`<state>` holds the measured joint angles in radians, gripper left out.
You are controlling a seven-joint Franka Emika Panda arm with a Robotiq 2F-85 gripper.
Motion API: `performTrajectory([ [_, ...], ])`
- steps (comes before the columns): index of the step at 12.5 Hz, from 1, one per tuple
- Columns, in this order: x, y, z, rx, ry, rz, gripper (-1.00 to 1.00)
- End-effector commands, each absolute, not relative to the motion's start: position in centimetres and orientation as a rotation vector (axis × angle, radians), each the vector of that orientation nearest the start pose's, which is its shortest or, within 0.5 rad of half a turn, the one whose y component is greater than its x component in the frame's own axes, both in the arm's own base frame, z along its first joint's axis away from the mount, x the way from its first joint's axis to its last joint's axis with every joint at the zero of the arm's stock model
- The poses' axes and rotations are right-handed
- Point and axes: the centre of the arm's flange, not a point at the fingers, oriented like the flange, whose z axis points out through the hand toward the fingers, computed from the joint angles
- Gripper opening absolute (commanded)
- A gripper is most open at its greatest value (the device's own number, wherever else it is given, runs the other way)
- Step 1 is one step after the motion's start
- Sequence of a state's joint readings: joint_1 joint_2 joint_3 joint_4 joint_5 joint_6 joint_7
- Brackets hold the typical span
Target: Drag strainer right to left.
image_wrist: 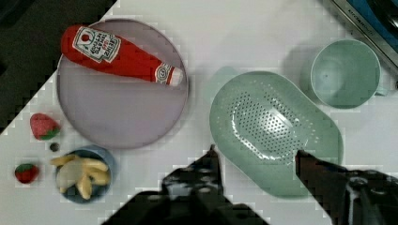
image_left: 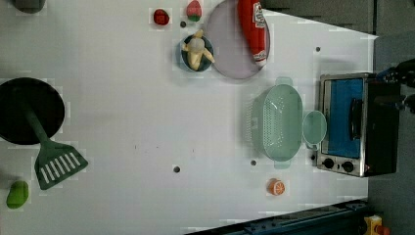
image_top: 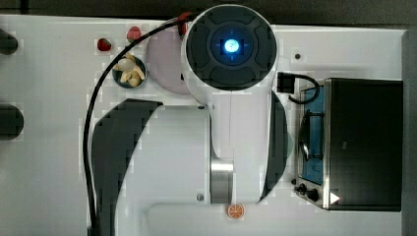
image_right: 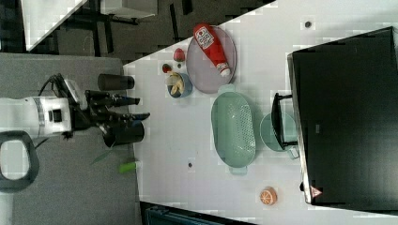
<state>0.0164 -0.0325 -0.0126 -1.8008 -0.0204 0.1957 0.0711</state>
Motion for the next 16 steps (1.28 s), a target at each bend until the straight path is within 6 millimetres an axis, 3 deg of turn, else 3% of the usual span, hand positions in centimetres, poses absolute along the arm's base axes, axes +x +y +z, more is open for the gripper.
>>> performTrajectory([
  [1, 41.4, -2.8, 62.3, -2.767, 1.480, 0.030, 0.59],
  [3, 41.4, -2.8, 62.0, -2.769, 1.482, 0.039, 0.99],
  [6, 42.9, -2.7, 58.3, -2.777, 1.486, 0.064, 1.00],
  [8, 44.7, -2.7, 53.4, -2.768, 1.505, 0.059, 1.00],
  [10, 46.2, -2.6, 47.1, -2.754, 1.538, 0.058, 1.00],
  [13, 47.0, -2.3, 37.2, -2.677, 1.685, 0.061, 1.00],
  [16, 47.3, -1.8, 28.9, -2.504, 1.914, 0.008, 1.00],
])
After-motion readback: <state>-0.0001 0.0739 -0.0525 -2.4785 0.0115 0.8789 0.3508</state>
